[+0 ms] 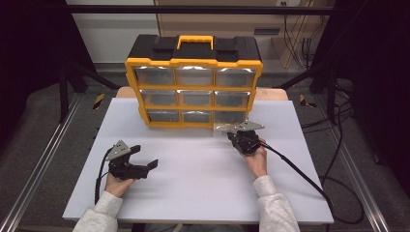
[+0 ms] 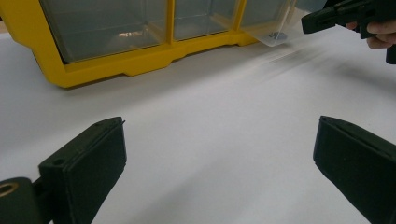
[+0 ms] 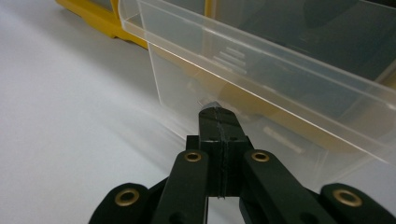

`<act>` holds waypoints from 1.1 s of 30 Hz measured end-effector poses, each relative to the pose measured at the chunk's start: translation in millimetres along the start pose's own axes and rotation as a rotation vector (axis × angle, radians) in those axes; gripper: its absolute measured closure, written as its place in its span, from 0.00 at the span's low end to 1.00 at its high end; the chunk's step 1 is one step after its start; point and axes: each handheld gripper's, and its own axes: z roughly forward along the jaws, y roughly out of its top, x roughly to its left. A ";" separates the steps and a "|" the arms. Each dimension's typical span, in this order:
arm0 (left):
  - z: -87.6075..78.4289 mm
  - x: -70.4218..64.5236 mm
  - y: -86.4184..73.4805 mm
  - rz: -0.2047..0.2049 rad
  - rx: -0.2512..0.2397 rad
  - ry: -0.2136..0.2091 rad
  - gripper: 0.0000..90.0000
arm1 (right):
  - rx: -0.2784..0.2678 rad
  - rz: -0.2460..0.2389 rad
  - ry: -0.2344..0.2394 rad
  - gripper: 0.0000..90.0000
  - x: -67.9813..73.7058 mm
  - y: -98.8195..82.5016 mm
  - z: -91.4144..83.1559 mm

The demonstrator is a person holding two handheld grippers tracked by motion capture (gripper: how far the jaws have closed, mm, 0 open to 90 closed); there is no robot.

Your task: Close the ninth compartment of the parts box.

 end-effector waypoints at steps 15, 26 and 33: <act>0.5 -0.1 -0.1 0.002 0.001 -0.001 0.02 | -0.005 -0.004 -0.027 1.00 -7.0 7.6 2.1; 0.3 0.3 0.0 0.001 0.003 -0.002 0.02 | -0.009 -0.001 -0.030 1.00 -10.2 13.0 3.9; 0.1 0.3 0.1 0.000 0.001 -0.002 0.02 | -0.010 0.007 -0.030 1.00 -13.0 16.0 6.1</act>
